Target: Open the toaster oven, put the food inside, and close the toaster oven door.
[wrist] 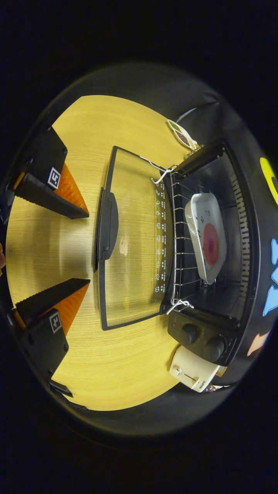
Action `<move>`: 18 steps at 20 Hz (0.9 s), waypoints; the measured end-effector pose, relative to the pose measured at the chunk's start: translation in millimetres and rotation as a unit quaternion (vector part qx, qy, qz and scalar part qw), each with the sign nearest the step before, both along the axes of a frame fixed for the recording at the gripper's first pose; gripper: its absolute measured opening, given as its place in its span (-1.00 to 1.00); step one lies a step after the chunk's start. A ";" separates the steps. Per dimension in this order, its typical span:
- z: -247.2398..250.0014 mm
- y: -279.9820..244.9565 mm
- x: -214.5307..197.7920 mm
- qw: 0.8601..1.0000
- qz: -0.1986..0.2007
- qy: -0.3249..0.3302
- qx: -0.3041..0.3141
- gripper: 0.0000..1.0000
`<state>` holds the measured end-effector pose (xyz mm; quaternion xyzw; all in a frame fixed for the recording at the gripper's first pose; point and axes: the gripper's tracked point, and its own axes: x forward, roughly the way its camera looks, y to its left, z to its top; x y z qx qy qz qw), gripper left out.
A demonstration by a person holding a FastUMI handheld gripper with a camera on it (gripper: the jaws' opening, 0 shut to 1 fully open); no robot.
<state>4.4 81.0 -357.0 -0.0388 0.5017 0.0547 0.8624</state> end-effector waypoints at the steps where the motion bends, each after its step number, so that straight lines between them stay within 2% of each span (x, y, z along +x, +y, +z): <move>1: -2.5 3.1 0.3 1.000 -0.002 0.004 0.004 0.98; 6: -7.0 8.8 9.6 1.000 -0.011 0.006 0.012 0.97; 11: -8.0 9.6 14.6 1.000 0.009 -0.005 0.004 0.97; 18: 30.3 10.7 8.3 0.999 0.027 -0.037 0.015 0.97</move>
